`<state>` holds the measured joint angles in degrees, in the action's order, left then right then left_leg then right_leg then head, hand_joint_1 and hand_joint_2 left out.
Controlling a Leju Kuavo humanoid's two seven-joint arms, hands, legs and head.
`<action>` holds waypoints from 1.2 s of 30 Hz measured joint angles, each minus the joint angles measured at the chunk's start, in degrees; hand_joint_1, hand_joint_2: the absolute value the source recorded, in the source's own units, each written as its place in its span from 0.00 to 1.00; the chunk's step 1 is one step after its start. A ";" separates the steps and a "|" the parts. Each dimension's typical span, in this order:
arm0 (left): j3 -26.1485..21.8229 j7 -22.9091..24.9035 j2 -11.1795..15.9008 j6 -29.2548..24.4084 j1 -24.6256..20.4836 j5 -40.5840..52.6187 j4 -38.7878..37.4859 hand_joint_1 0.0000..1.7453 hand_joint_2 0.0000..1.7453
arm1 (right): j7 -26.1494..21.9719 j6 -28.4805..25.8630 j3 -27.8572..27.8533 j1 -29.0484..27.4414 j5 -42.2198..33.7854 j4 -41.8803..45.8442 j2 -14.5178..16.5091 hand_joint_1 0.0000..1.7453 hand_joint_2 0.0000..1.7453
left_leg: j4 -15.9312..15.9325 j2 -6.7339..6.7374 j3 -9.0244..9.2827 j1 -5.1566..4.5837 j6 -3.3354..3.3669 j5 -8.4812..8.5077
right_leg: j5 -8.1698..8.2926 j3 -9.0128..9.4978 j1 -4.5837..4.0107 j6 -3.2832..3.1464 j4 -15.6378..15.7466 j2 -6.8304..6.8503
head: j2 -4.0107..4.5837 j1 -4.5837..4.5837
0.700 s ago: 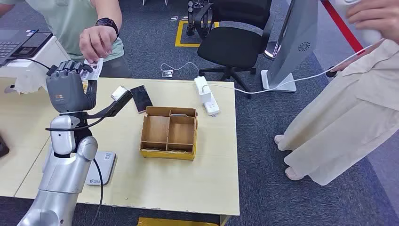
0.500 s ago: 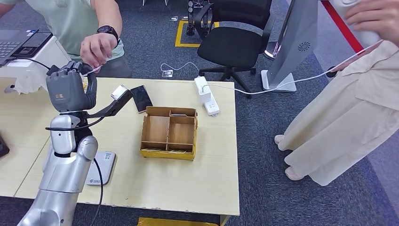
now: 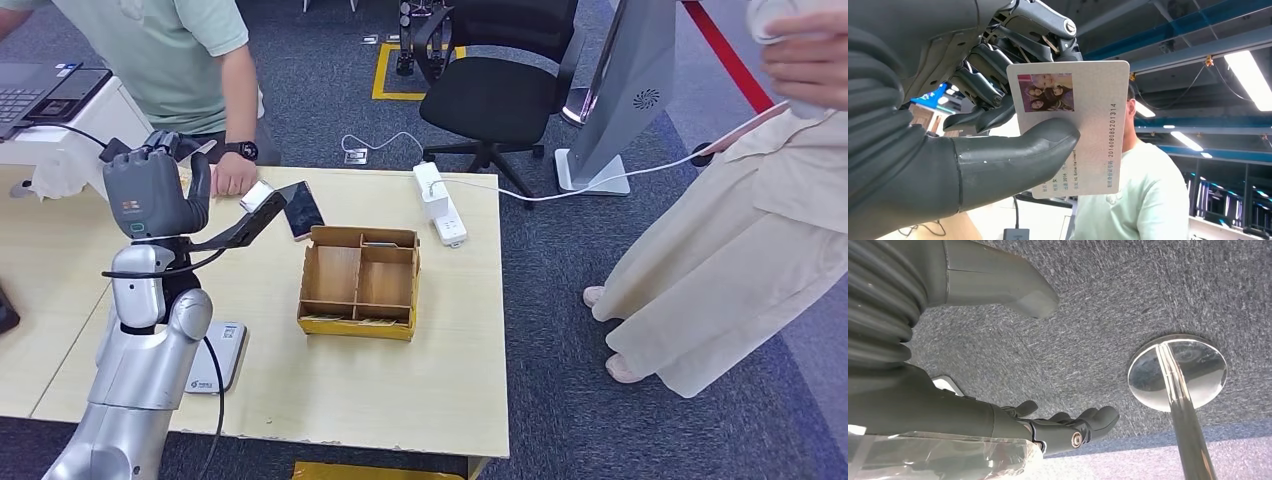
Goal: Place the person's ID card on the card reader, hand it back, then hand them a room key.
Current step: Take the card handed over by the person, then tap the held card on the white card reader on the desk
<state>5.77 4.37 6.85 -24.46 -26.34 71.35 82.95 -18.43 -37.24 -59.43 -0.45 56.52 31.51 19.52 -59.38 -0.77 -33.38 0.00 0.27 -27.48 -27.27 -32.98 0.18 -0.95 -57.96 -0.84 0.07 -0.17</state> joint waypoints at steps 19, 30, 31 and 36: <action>-1.71 -4.98 -1.81 14.64 6.25 -40.27 2.98 1.00 1.00 | 5.22 -1.86 6.45 -0.04 -8.98 1.20 0.00 0.00 1.00 | 0.00 0.00 -0.01 0.00 0.00 -0.01 | -0.01 -0.02 0.00 0.00 0.00 0.00 | 0.00 0.00; -5.66 -2.91 -0.94 14.90 9.42 -44.62 3.84 1.00 1.00 | 6.22 -1.88 8.63 -0.88 -10.20 2.26 -0.02 0.00 1.00 | 0.01 0.00 -0.04 0.00 0.00 -0.01 | -0.02 -0.02 0.00 0.00 0.00 -0.02 | 0.00 0.02; -6.25 -2.60 -0.66 15.01 9.74 -44.85 3.85 1.00 1.00 | 6.32 -1.88 8.80 -0.99 -10.30 2.38 -0.02 0.00 1.00 | 0.01 0.01 -0.04 0.00 0.00 -0.01 | -0.02 -0.03 0.00 0.00 0.00 -0.02 | 0.00 0.01; -8.37 -1.99 0.50 15.40 11.43 -45.67 3.89 1.00 1.00 | 6.68 -1.88 9.41 -1.30 -10.55 2.80 -0.02 0.00 1.00 | 0.02 -0.02 -0.07 0.01 0.00 -0.01 | -0.05 -0.04 0.00 0.00 -0.01 0.00 | 0.00 0.02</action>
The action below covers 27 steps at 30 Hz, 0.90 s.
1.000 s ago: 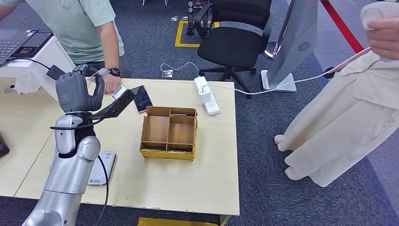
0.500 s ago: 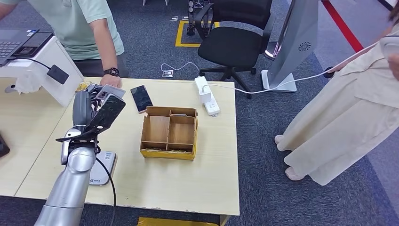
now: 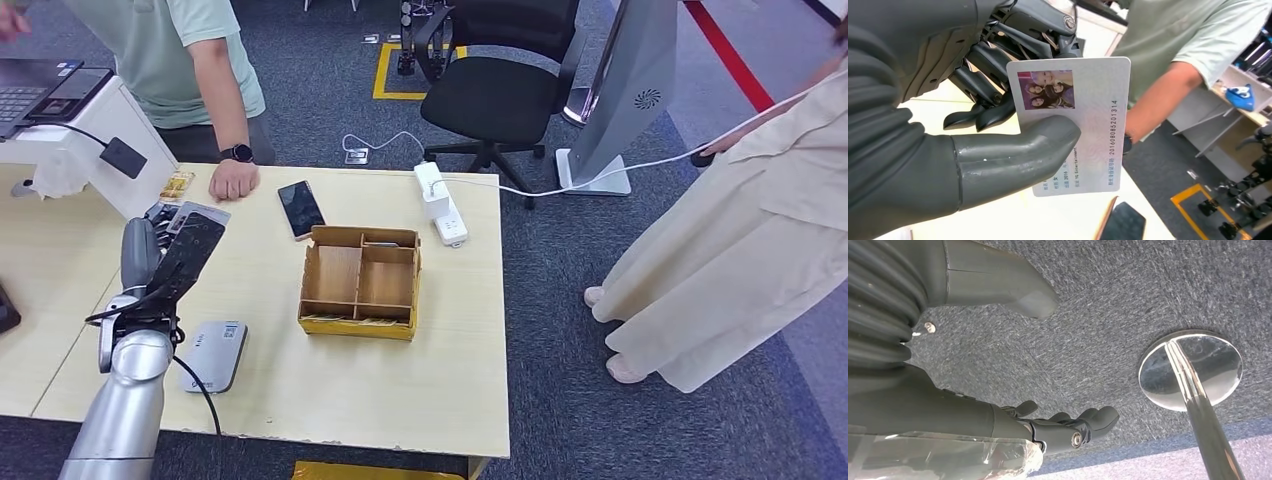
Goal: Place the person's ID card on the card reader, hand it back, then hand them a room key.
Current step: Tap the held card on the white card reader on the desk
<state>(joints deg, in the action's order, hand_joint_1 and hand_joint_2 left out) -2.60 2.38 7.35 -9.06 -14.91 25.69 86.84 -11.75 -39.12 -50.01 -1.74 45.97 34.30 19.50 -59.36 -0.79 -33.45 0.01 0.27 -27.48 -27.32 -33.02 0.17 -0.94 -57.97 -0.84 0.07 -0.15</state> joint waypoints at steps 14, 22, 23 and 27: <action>-3.75 0.33 1.02 1.37 5.44 -0.39 2.66 1.00 1.00 | 1.32 -0.01 0.97 -0.78 -1.43 1.15 0.00 0.00 1.00 | 0.00 0.00 -0.02 0.00 0.00 -0.01 | -0.01 -0.02 0.00 0.00 0.00 0.01 | 0.00 -0.01; -3.96 0.12 1.19 4.01 10.53 -0.92 4.86 1.00 1.00 | 0.39 -0.02 1.30 -1.25 -3.53 2.03 0.00 0.00 1.00 | 0.00 0.01 -0.02 0.00 -0.02 -0.05 | -0.05 -0.05 0.00 -0.01 0.01 0.01 | 0.00 -0.01; -3.95 -0.11 1.19 4.37 11.31 -1.23 5.19 1.00 1.00 | 0.02 -0.02 1.28 -1.31 -3.67 2.16 0.00 0.00 1.00 | 0.01 0.01 -0.03 0.00 -0.02 -0.06 | -0.05 -0.05 0.00 -0.01 0.01 0.01 | 0.00 0.00; -3.60 -0.89 1.27 5.53 13.98 -1.96 6.30 1.00 1.00 | -1.13 -0.02 1.00 -1.40 -3.28 2.29 0.00 0.00 1.00 | 0.01 0.01 -0.03 0.00 -0.03 -0.06 | -0.05 -0.06 0.00 -0.01 0.01 0.01 | 0.00 0.00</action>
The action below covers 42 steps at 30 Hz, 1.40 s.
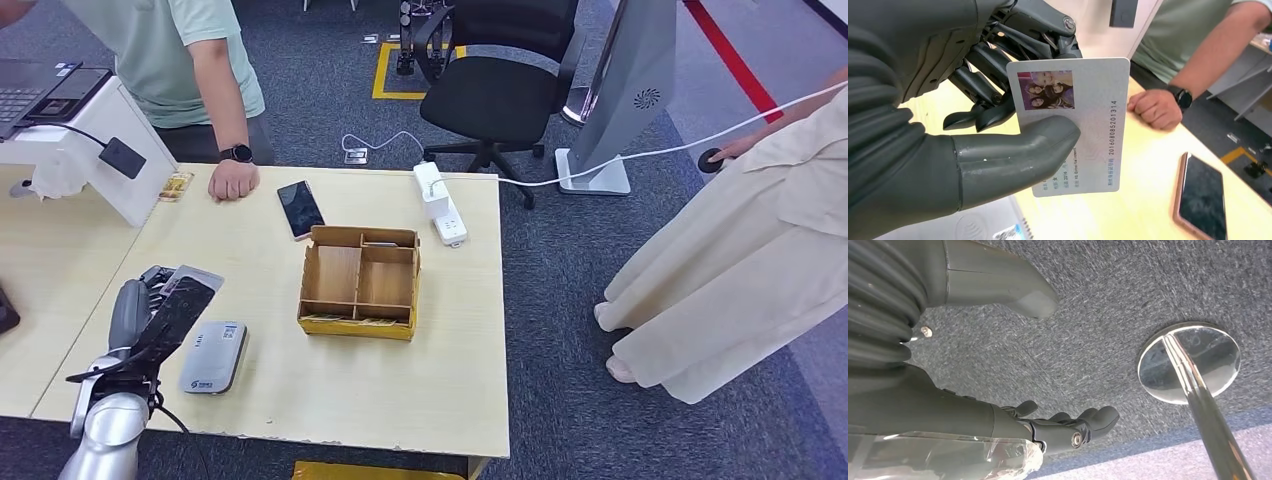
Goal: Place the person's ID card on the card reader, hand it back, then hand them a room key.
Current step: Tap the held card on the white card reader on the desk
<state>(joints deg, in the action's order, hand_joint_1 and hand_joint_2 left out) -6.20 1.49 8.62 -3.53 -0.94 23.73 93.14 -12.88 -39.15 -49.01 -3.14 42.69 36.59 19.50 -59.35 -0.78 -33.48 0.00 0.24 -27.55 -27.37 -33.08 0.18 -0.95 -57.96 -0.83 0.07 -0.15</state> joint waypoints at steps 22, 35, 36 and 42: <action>2.73 3.45 5.15 3.59 1.05 2.85 -0.55 1.00 1.00 | -4.44 0.02 -2.57 -0.06 1.89 -0.71 0.01 0.00 1.00 | 0.00 -0.04 -0.02 0.02 0.00 0.01 | -0.01 -0.02 -0.02 -0.01 0.00 0.06 | 0.00 -0.01; 4.77 6.51 10.17 5.91 -7.26 3.33 -9.38 1.00 1.00 | -5.98 0.02 -5.46 0.23 4.63 -2.86 0.02 0.00 1.00 | 0.01 -0.02 -0.02 0.04 -0.01 0.00 | -0.01 0.01 -0.03 -0.04 -0.02 0.04 | -0.01 -0.01; 4.83 6.51 10.28 5.91 -7.39 3.32 -9.72 1.00 1.00 | -5.98 0.02 -5.55 0.25 4.65 -2.93 0.02 0.00 1.00 | 0.01 -0.02 -0.02 0.04 -0.01 0.00 | -0.02 0.00 -0.03 -0.04 -0.02 0.04 | -0.01 -0.01; 4.93 7.46 10.40 5.56 -7.40 5.07 -11.21 1.00 1.00 | -5.94 0.02 -5.98 0.39 5.22 -3.36 0.02 0.00 1.00 | 0.01 -0.02 -0.03 0.03 -0.01 -0.01 | -0.02 0.00 -0.02 -0.04 -0.01 0.04 | 0.00 0.00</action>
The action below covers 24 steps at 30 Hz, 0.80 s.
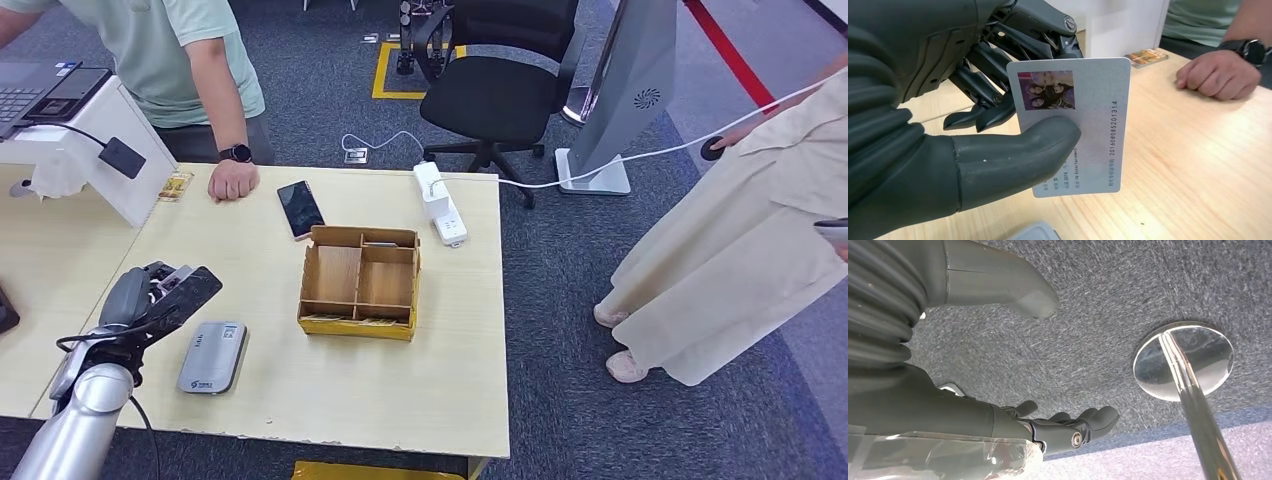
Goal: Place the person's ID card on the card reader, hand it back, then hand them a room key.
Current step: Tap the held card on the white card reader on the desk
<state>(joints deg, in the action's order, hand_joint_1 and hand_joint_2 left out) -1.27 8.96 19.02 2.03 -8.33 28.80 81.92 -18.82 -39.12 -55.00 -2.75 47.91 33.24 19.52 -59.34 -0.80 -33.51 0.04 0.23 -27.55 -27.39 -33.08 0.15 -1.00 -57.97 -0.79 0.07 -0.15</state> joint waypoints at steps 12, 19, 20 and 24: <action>-0.02 -1.30 0.02 0.14 7.16 0.41 0.11 1.00 1.00 | 0.85 0.00 -0.97 -0.07 0.16 -0.34 0.00 0.00 1.00 | 0.02 -0.01 0.00 0.01 -0.07 -0.05 | -0.05 0.01 0.00 0.00 0.00 0.00 | 0.00 0.00; -0.17 -1.04 1.16 1.53 10.57 0.86 1.96 1.00 1.00 | -0.18 0.04 -1.35 0.04 0.08 -0.34 0.00 0.00 1.00 | 0.04 -0.04 0.03 0.00 -0.08 -0.06 | -0.07 0.07 0.00 0.02 0.00 0.04 | 0.00 0.01; -0.24 -1.04 1.29 1.78 11.06 0.74 2.15 1.00 1.00 | -0.34 0.07 -1.54 0.11 0.10 -0.34 0.00 0.00 1.00 | 0.04 -0.04 0.04 0.00 -0.08 -0.06 | -0.07 0.07 0.00 0.02 0.00 0.04 | 0.00 0.00; -0.48 -1.06 1.48 2.24 12.59 0.23 2.61 1.00 1.00 | -0.77 0.11 -2.34 0.37 0.33 -0.34 0.00 0.00 1.00 | 0.05 -0.05 0.05 0.01 -0.08 -0.06 | -0.07 0.09 0.00 0.01 -0.01 0.07 | -0.01 0.00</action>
<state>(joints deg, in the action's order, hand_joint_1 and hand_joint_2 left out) -1.75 7.90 20.50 4.26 4.26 29.03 84.53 -19.59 -39.01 -57.34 -2.38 48.23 32.89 19.52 -59.29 -0.86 -33.45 0.04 0.15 -27.61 -27.47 -32.99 0.15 -0.98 -57.98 -0.72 0.06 -0.15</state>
